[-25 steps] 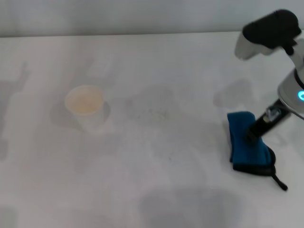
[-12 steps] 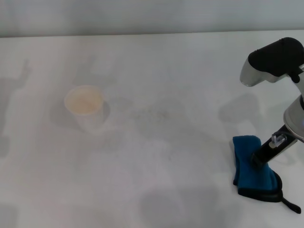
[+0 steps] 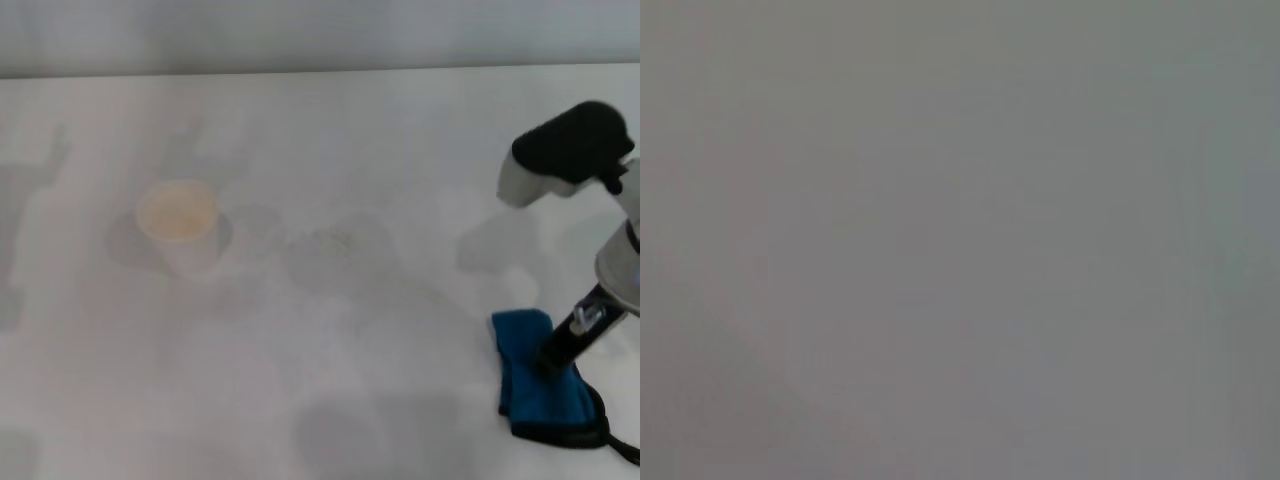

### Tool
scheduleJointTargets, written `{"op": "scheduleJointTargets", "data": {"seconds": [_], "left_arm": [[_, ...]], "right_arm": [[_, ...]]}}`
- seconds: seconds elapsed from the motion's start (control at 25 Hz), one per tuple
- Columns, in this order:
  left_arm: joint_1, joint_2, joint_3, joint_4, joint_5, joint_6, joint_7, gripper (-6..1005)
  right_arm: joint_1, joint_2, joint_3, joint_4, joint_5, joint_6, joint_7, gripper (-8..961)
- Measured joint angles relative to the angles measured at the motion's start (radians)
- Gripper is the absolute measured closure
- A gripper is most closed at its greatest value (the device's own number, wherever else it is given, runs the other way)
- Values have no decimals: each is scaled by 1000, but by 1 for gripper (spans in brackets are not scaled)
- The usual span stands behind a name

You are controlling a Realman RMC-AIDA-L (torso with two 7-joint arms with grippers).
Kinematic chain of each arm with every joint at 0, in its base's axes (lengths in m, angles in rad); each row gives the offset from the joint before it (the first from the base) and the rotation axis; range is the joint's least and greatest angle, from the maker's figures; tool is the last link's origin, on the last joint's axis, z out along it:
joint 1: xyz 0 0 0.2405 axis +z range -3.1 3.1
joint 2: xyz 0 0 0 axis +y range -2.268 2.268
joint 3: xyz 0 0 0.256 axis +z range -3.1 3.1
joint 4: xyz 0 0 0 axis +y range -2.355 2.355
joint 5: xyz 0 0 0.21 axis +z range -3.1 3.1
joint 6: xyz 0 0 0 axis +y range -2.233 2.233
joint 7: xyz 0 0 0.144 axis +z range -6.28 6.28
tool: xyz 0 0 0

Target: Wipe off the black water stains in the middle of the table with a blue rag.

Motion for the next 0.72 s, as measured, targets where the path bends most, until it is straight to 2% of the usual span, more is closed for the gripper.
{"op": "scheduleJointTargets", "data": {"seconds": [0.16,0.4,0.72], "left_arm": [[0,-1,0,4,0,0,0,113],[0,-3,0,6,1,0,0,114],[0,-4,0,8,1,2,0,114]], "right_arm": [[0,0,-7,4,4,-1,-14,816],[-8,-2,59,-16,32,1,-56,600],[-10,-4,142,-24,34,3,-105,560]]}}
